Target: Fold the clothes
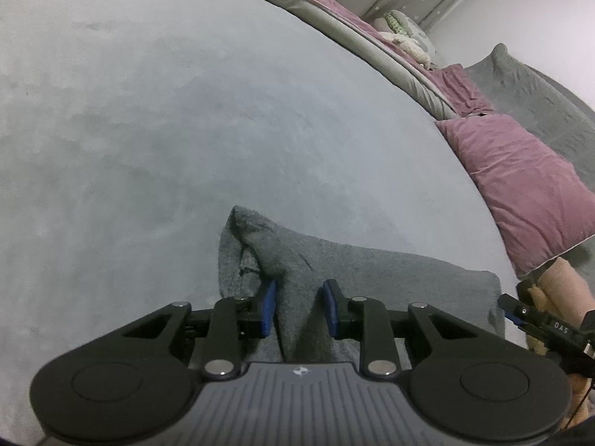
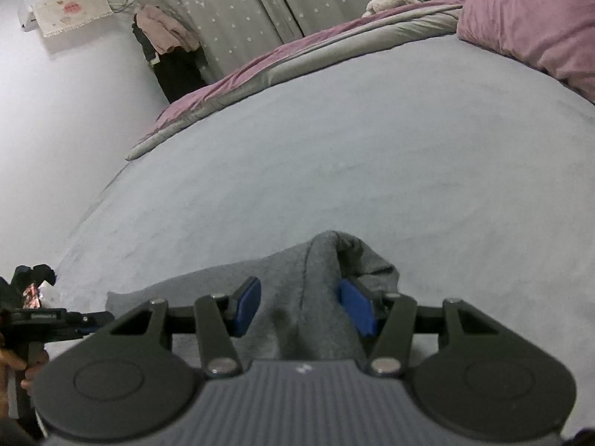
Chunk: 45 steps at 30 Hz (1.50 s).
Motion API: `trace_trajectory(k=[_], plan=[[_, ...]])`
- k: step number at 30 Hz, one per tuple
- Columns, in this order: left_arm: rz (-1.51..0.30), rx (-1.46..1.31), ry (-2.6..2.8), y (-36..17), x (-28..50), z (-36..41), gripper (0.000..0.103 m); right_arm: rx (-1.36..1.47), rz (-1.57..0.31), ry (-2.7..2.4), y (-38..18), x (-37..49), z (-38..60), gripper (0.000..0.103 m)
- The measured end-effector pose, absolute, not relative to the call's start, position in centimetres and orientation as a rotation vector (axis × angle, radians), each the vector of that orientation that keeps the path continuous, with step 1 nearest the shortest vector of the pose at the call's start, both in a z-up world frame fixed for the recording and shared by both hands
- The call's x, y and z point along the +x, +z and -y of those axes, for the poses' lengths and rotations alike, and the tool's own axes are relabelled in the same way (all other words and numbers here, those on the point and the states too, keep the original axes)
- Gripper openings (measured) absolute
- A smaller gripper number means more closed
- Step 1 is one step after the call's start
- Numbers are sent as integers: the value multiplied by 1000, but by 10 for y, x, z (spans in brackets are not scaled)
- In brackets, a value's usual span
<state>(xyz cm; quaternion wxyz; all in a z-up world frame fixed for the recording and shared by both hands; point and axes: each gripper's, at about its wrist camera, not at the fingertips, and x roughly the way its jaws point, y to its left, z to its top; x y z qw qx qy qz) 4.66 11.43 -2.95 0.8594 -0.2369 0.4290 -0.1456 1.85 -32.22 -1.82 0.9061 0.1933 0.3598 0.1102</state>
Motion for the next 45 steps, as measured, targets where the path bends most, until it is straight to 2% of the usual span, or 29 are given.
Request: trace_trajectory(k=[1,3,5,6,11,19,23,25,26,27,28,29,30,33,35,39,43,44,45], plan=[[-891,-494,-302,-28,45,-113,14,406,-742,226,-20,20,320,47],[-872,-487,-294,-25,43,-111,10,421,-735,233,-22,19,322,32],[-829,-459,-302,-17,41,-109,9,436,-714,233,-22,21,323,13],[-799,-447,-310,-12,39,-109,9,445,-693,224,-20,22,324,9],[-713,-389,-305,-2,42,-106,9,503,-607,176,-16,25,334,9],[-711,-260,-237,-19,60,-96,9,434,-636,99,-40,43,327,9],[-711,-181,-215,-25,62,-88,17,344,-653,73,-54,40,313,10],[-705,-175,-196,-23,60,-88,22,297,-647,63,-51,36,305,13],[-696,-175,-186,-21,58,-88,23,293,-638,57,-47,33,305,18],[-686,-173,-173,-19,56,-88,27,289,-630,50,-44,29,304,32],[-662,-156,-146,-16,51,-86,31,285,-622,43,-40,26,303,40],[-637,-137,-119,-13,47,-85,39,289,-601,44,-35,23,302,46],[-602,-103,-97,-9,43,-83,44,291,-592,50,-33,22,303,46],[-584,-81,-101,-5,39,-82,44,293,-593,67,-31,22,300,44],[-611,-129,-110,-2,38,-88,44,291,-604,77,-32,23,297,42],[-660,-265,-131,1,37,-109,42,302,-646,91,-39,28,293,30],[-755,-368,-200,-10,47,-114,42,320,-653,102,-40,32,297,27],[-776,-384,-212,-15,49,-114,39,324,-652,100,-41,32,296,23],[-794,-397,-223,-19,51,-113,30,328,-650,99,-42,31,296,18]])
